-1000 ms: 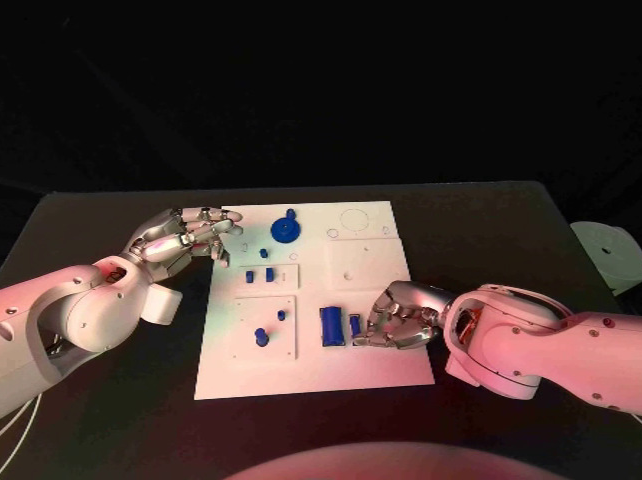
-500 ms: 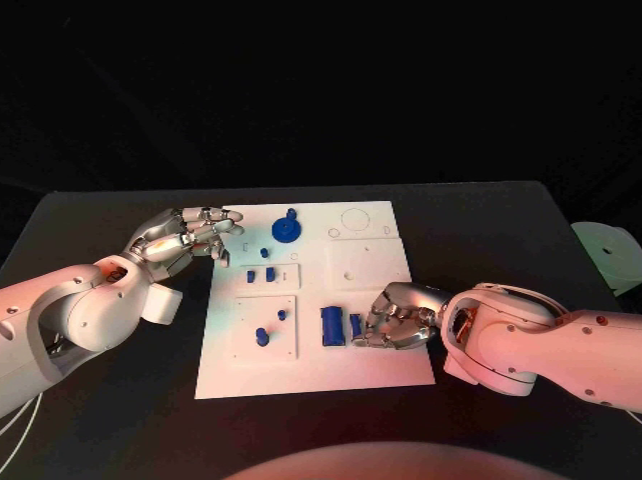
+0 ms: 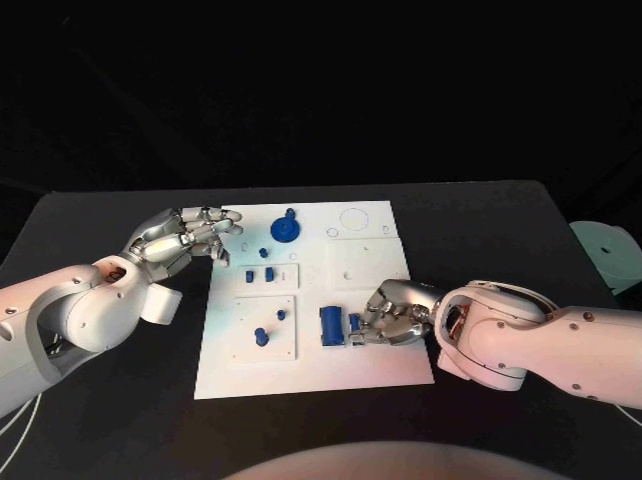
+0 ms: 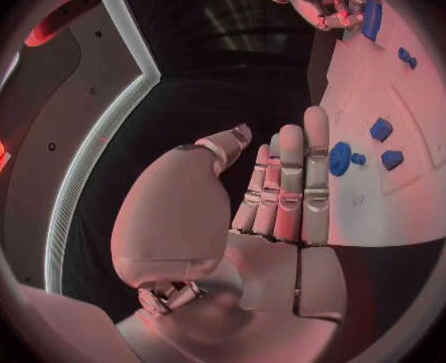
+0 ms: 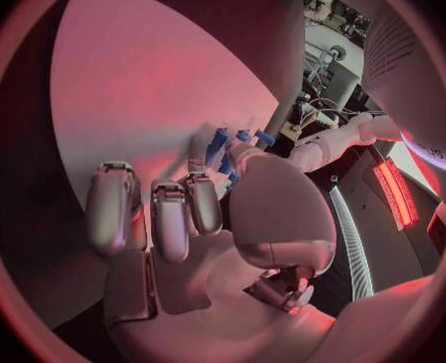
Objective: Assemble the parts on the task board
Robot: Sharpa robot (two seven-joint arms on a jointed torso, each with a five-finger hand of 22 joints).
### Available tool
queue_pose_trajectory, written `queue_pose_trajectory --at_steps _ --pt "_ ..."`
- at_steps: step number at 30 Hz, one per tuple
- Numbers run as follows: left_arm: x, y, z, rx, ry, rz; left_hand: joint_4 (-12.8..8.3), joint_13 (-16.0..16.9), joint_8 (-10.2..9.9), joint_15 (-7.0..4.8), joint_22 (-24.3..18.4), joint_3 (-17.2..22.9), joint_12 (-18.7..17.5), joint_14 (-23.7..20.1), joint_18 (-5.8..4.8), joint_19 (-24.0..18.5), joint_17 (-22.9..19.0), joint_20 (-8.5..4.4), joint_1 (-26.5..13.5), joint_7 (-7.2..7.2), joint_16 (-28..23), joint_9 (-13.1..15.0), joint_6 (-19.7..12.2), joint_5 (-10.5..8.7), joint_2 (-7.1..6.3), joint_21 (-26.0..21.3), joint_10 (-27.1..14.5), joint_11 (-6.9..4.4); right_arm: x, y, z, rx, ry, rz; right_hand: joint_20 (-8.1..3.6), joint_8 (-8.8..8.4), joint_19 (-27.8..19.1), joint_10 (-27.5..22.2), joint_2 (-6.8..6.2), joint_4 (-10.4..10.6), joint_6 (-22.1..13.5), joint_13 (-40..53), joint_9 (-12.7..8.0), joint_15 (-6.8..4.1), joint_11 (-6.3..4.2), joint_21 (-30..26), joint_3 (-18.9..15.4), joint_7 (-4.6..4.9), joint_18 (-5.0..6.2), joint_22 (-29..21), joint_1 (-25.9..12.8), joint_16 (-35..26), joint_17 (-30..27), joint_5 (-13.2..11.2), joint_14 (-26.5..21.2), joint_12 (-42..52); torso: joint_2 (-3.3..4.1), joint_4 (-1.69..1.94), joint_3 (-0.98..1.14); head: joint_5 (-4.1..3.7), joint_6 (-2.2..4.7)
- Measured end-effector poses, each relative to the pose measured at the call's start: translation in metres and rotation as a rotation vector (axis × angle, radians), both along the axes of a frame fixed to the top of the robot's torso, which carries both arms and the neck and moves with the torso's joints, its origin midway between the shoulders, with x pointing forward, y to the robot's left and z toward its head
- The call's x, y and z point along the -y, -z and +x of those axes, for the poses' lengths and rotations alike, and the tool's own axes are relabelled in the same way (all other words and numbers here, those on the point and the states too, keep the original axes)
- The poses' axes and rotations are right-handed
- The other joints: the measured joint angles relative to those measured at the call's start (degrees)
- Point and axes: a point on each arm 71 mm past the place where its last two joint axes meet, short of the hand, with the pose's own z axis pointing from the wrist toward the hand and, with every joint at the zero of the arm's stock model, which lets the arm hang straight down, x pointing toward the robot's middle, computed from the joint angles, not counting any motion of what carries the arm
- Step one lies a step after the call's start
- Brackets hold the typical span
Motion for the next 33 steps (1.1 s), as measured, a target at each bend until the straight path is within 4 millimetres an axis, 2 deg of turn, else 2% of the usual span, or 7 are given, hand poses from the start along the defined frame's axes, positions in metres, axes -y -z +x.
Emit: queue_pose_trajectory --at_steps 5,15,21,26,28,31,33 --pt "0.000 0.000 0.000 0.001 0.000 0.000 0.0 0.0 0.0 0.00 0.0 0.0 0.0 0.0 0.00 0.0 0.0 0.00 0.0 0.00 0.0 0.0 0.0 0.00 0.00 0.0 0.0 0.00 0.000 0.000 0.000 0.007 0.000 -0.002 0.00 0.08 0.0 0.0 -0.43 -1.3 0.0 0.0 -0.1 0.00 0.00 0.0 -0.3 -0.01 0.00 0.0 3.9 0.0 0.0 -1.7 0.0 0.0 -0.01 0.00 -0.01 0.00 0.01" --pt "0.000 0.000 0.000 0.001 -0.001 0.000 0.0 0.0 0.0 0.00 0.0 0.0 0.0 0.0 0.00 0.0 0.0 0.00 0.0 0.00 0.0 0.0 0.0 0.00 0.00 0.0 0.0 0.00 0.004 -0.002 -0.001 0.027 0.008 0.005 0.00 -0.27 0.0 0.0 -0.47 -0.3 -0.3 0.0 -0.3 0.00 0.00 -0.7 -1.2 0.25 0.00 0.0 4.4 0.0 0.0 -1.7 0.0 0.0 -0.01 0.00 0.01 0.08 -0.01" --pt "0.000 0.000 0.000 0.002 -0.001 -0.001 0.0 0.0 0.0 0.00 0.0 0.0 0.0 0.0 0.00 0.0 0.1 0.00 0.0 0.00 0.0 0.0 0.0 0.00 0.00 0.0 0.0 0.00 0.010 -0.009 0.005 0.060 0.031 0.093 0.51 -2.06 -1.4 -1.8 -0.48 0.5 -3.5 0.0 -0.7 0.45 1.35 -8.6 -3.7 1.81 -0.01 0.0 4.4 -2.0 0.0 -1.7 0.2 -4.8 -0.05 -0.03 -0.02 -0.05 0.16" --pt "0.001 0.000 0.001 0.003 -0.002 -0.002 0.0 0.0 0.0 0.00 0.0 0.0 0.0 0.0 0.00 -0.2 0.1 0.16 0.0 0.00 0.0 0.0 0.0 0.00 0.00 0.0 0.0 0.00 0.022 -0.018 0.024 0.091 0.086 0.238 1.05 -2.93 -2.9 -3.7 0.22 0.2 -5.1 0.0 -0.9 0.83 2.03 -14.4 -4.5 2.82 0.91 0.0 6.2 -3.6 0.0 -0.8 0.2 -8.2 -0.14 -0.04 -0.09 -0.24 0.59" --pt "0.001 0.000 0.001 0.005 -0.004 -0.004 0.0 0.0 0.0 0.18 0.0 0.0 0.0 -0.4 0.00 -0.2 0.1 0.21 0.0 0.00 0.0 0.0 0.0 0.00 0.00 0.0 -0.1 0.12 0.030 -0.022 0.035 0.104 0.121 0.311 1.33 -3.54 -6.0 -7.2 0.60 -0.1 -6.7 -2.7 -0.9 1.62 2.52 -22.7 -4.9 3.17 3.03 0.0 7.6 -6.5 -1.8 -0.1 0.2 -13.9 -0.20 -0.04 -0.10 -0.32 0.85" --pt "0.001 0.000 0.002 0.009 -0.016 -0.006 0.0 0.1 0.0 0.28 -0.1 0.0 0.4 -2.2 0.01 -1.7 0.0 0.37 0.0 0.00 -0.7 -0.1 0.0 0.00 0.00 -0.3 -0.2 0.21 0.039 -0.029 0.052 0.120 0.175 0.416 2.08 -4.62 -13.4 -16.3 1.58 -0.8 -9.1 -13.1 -1.0 2.70 3.45 -43.7 -5.0 4.32 6.25 -6.1 11.1 -16.0 -14.6 0.7 -2.7 -29.1 -0.31 -0.06 -0.15 -0.41 1.42" --pt "0.000 0.000 0.003 0.011 -0.026 -0.007 0.0 0.1 0.0 0.38 -0.4 0.0 0.4 -3.3 0.00 -2.3 -0.2 0.45 0.0 0.00 -1.3 -0.1 0.0 0.00 0.00 -0.9 -0.2 0.21 0.044 -0.032 0.061 0.126 0.205 0.465 2.51 -4.70 -15.5 -20.1 1.93 -1.2 -9.7 -17.5 -1.0 3.09 3.93 -48.8 -4.6 4.73 6.23 -8.7 12.3 -21.4 -21.1 0.7 -5.4 -35.2 -0.38 -0.08 -0.16 -0.49 1.81"
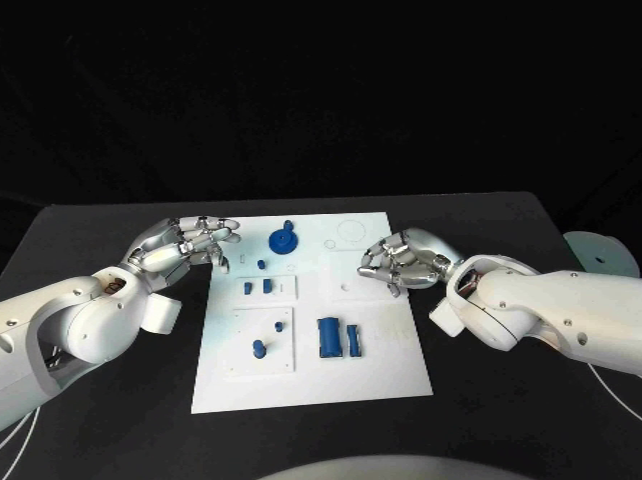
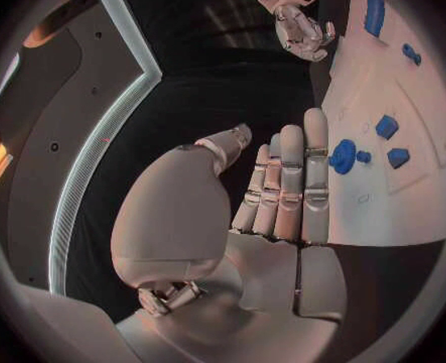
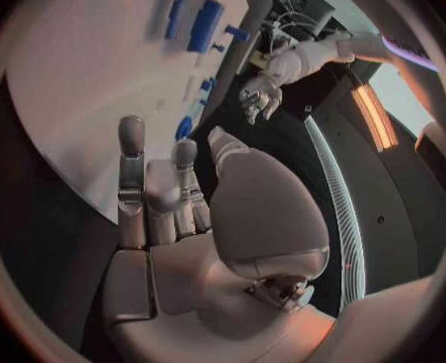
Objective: Assemble the parts on the task board
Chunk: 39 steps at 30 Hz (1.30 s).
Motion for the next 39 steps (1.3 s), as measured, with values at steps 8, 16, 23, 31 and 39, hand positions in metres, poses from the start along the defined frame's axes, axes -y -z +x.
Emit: queue_pose_trajectory --at_steps 8,16,23,31,39 --pt "-0.005 0.007 0.014 0.011 -0.116 -0.010 0.6 -0.7 0.3 2.19 -4.0 0.2 -0.2 -10.6 0.00 -9.6 -5.3 1.98 0.0 0.53 -11.0 -0.4 -0.5 0.00 0.00 -8.3 -2.1 1.30 0.013 -0.003 0.049 0.009 0.136 0.225 3.52 -4.02 -8.8 -9.6 0.25 -1.0 -3.7 -15.1 -3.5 3.85 3.78 -13.1 5.9 3.36 0.00 -10.7 4.7 -25.5 -19.7 -1.5 -14.5 -16.4 -1.24 -0.40 -0.24 0.12 3.12" --pt "-0.007 0.022 0.034 0.008 -0.256 -0.026 2.1 -5.7 -1.3 7.11 -14.9 -1.0 -7.0 -19.0 0.00 -20.1 -13.9 7.38 0.0 -0.91 -31.6 -1.9 -5.7 0.00 0.01 -26.2 -6.7 4.43 0.021 0.003 0.092 0.023 0.237 0.376 8.63 -8.43 -17.0 -6.3 -2.15 -4.3 -0.7 -37.8 -10.7 8.16 6.47 -20.8 16.9 5.27 0.00 -25.7 3.5 -46.7 -31.1 -2.5 -22.5 -30.1 -2.68 -0.49 -0.07 1.16 6.36" --pt "-0.005 0.029 0.044 0.012 -0.342 -0.025 2.4 -5.8 -3.2 9.48 -20.5 -4.3 -13.2 -29.1 -1.36 -25.2 -19.3 9.20 1.3 -0.91 -43.2 -2.8 -5.7 0.00 1.33 -34.7 -11.9 4.32 0.021 0.009 0.105 0.030 0.247 0.445 10.17 -10.89 -19.6 -7.0 -1.79 -8.1 -0.7 -45.9 -14.0 9.29 7.30 -20.8 18.8 5.27 -0.02 -33.4 0.0 -52.9 -35.7 -2.5 -24.2 -34.5 -3.76 -0.47 0.25 2.00 8.03" --pt "-0.002 0.030 0.040 0.004 -0.340 -0.020 -2.0 -8.4 -13.5 1.32 -25.8 -22.6 -16.9 -52.0 -6.75 -52.5 -25.2 -2.09 -18.2 -7.92 -52.2 -10.1 -35.1 -1.89 8.18 -39.3 -45.2 -3.49 0.014 0.009 0.100 0.021 0.245 0.466 0.20 -14.54 -53.1 -45.9 3.59 -12.8 -35.0 -54.1 -34.4 4.03 0.63 -23.3 -2.1 -3.06 -6.30 -56.2 -20.3 -63.0 -48.3 -4.8 -61.3 -40.2 -4.34 -0.63 0.35 2.69 8.18" --pt "0.024 0.026 0.024 -0.002 -0.334 -0.008 -3.5 -9.2 -16.9 -1.46 -27.4 -28.5 -17.7 -59.4 -8.51 -61.5 -27.0 -5.90 -55.2 -10.47 -54.8 -12.5 -44.9 -2.57 10.41 -40.4 -56.0 -6.06 -0.023 0.004 0.073 -0.003 0.244 0.548 -3.23 -15.32 -64.4 -59.1 5.41 -14.3 -46.5 -56.5 -41.1 2.09 -1.77 -24.0 -9.2 -6.11 -8.50 -63.6 -58.9 -66.1 -52.4 -5.4 -73.9 -41.8 -7.58 -1.63 0.91 5.93 9.24"
